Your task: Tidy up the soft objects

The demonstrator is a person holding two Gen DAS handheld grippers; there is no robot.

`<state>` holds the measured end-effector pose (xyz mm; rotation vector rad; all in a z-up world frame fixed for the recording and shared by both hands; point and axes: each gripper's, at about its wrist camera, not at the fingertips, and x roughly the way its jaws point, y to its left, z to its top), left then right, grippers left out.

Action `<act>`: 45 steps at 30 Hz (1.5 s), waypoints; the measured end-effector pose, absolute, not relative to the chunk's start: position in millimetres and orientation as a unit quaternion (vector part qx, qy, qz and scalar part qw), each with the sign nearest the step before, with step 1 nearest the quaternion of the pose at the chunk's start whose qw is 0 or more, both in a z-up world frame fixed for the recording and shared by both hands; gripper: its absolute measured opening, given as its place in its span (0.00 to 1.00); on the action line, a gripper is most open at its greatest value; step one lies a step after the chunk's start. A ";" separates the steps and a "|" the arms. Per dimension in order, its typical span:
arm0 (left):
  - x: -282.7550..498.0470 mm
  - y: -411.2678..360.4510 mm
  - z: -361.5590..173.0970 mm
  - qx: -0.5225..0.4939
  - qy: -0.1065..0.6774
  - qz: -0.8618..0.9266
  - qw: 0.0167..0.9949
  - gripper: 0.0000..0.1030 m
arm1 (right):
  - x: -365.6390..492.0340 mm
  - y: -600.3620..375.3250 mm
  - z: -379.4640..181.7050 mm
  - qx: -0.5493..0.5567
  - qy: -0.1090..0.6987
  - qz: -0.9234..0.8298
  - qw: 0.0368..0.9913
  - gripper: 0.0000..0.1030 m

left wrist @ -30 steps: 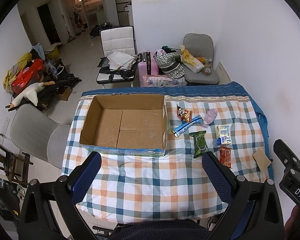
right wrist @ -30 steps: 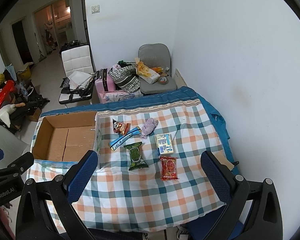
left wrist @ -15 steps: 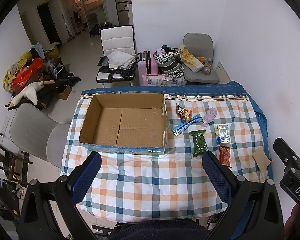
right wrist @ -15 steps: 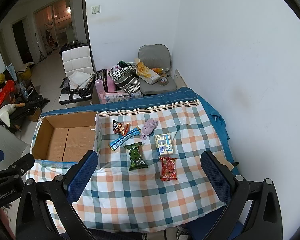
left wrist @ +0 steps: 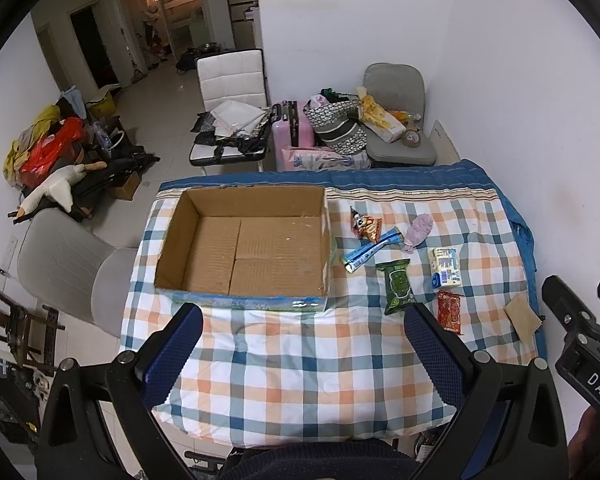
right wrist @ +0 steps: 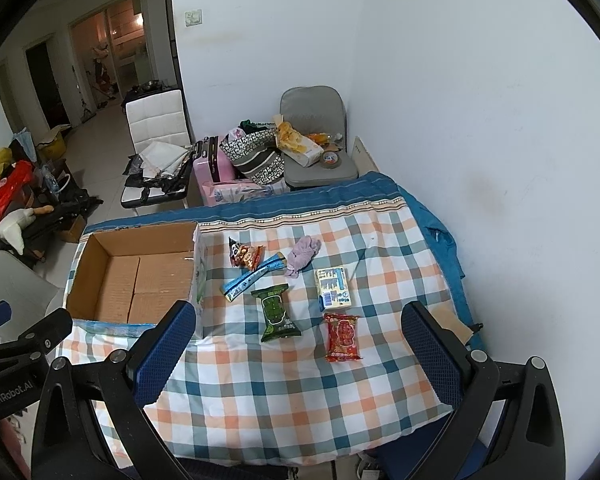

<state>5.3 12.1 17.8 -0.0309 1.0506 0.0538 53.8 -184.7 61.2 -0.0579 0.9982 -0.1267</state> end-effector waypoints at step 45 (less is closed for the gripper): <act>222.1 -147.8 -377.7 -0.094 0.803 -0.098 0.580 0.33 | 145.3 -386.4 -396.2 0.222 0.738 -0.131 0.623 0.51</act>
